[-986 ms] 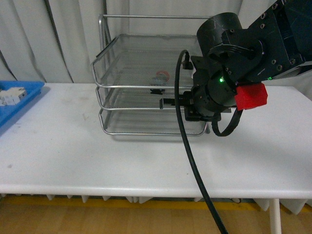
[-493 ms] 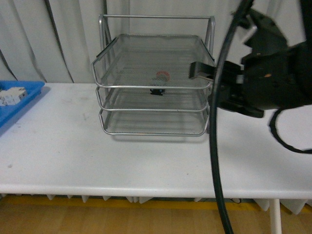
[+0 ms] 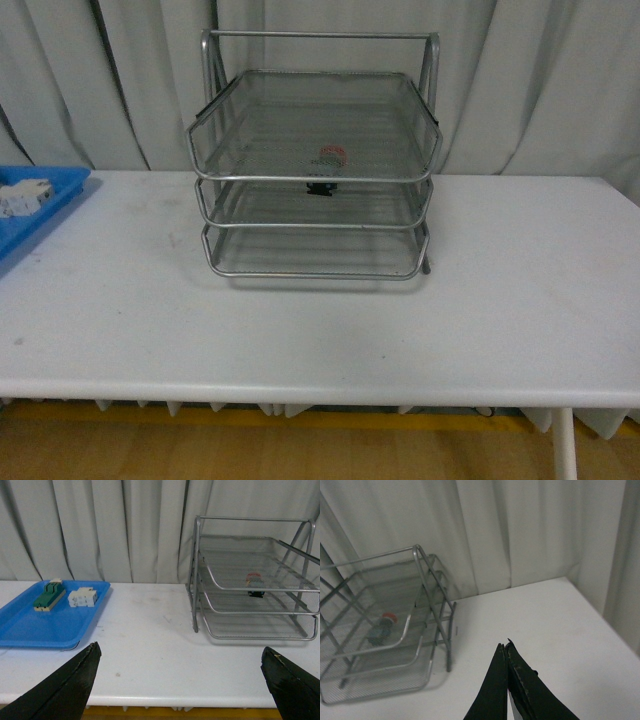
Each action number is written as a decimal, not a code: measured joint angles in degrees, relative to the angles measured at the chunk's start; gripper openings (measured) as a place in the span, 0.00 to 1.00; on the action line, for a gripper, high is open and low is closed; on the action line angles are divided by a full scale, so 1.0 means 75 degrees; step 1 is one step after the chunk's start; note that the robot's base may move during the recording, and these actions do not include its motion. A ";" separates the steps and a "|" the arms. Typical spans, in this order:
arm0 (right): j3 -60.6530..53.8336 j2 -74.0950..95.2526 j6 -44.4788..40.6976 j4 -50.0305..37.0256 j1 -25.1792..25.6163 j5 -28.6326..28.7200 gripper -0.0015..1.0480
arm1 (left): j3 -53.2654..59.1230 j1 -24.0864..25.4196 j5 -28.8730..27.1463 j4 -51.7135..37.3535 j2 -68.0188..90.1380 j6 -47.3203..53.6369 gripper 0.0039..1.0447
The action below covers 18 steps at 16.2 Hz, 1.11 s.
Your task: Place button on rack with both arms
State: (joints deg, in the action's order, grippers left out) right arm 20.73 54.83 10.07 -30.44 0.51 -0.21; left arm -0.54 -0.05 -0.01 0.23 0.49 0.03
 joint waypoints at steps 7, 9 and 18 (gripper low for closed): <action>-0.1585 -0.3395 -0.1285 0.1428 -0.0067 0.0029 0.02 | 0.0000 0.0000 0.0000 -0.0003 0.0000 0.0000 0.94; -0.1795 -0.3783 -0.1291 0.1480 -0.0067 0.0029 0.02 | 0.0000 0.0000 0.0000 -0.0003 0.0000 0.0000 0.94; -0.2471 -0.5295 -0.1291 0.2331 -0.0067 0.0029 0.02 | 0.0000 0.0000 0.0000 -0.0003 0.0000 0.0000 0.94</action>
State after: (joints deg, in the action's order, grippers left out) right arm 2.20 15.11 0.38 -12.95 0.01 0.01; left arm -0.54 -0.05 -0.01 0.21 0.49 0.03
